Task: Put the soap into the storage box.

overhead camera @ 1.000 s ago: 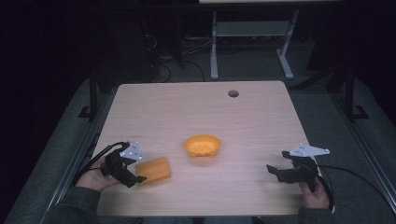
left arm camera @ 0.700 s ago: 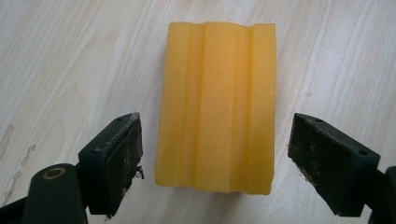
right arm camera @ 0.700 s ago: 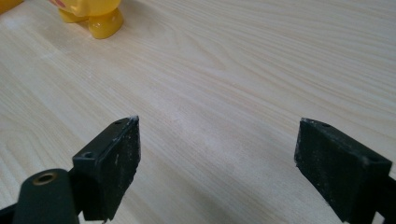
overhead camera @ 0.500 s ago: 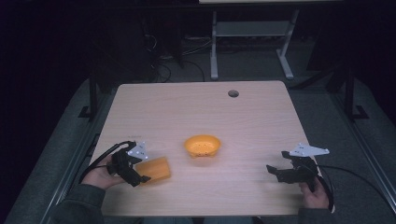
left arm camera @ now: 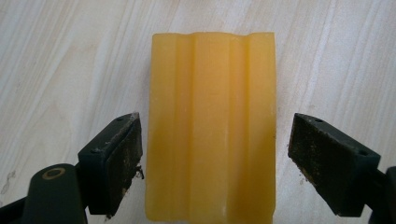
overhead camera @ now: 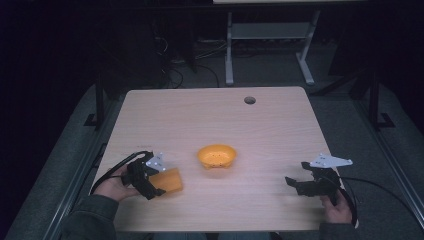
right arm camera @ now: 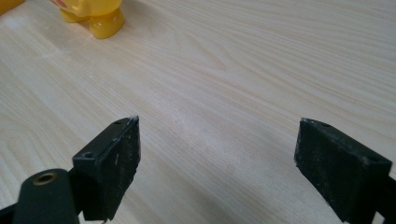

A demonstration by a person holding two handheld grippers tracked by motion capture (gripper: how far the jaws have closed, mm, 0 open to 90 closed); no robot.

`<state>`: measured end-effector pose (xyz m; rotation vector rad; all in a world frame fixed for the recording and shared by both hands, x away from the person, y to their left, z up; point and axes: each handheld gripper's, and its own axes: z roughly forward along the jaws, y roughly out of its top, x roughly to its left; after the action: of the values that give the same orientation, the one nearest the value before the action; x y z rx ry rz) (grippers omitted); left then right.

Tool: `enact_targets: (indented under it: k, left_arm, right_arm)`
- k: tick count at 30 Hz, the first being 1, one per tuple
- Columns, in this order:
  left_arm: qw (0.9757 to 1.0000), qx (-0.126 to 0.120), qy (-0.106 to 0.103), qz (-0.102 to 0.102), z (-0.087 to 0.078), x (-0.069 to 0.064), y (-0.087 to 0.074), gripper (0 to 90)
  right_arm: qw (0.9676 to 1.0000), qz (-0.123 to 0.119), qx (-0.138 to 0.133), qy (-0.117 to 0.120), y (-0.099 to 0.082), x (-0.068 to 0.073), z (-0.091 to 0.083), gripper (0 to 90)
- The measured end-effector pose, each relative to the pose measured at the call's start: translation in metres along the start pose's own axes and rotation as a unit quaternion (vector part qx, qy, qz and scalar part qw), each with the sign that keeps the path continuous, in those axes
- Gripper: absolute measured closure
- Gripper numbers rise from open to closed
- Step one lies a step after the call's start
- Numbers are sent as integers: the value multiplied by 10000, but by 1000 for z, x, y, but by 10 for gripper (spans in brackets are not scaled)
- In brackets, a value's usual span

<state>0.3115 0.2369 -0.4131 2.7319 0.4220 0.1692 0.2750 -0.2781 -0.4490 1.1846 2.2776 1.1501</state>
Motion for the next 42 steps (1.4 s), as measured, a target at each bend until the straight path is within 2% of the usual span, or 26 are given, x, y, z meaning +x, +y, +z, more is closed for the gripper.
enact_targets:
  k: [12, 42]
  left_arm:
    - [9997, 244, -26, 26, 11, 1, 4, 165]
    - [9981, 595, -172, -10, 33, 7, 9, 175]
  right_arm:
    - [10000, 1, 1, 9, 0, 0, 0, 139]
    - [10000, -1, -30, 3, 0, 0, -1, 139]
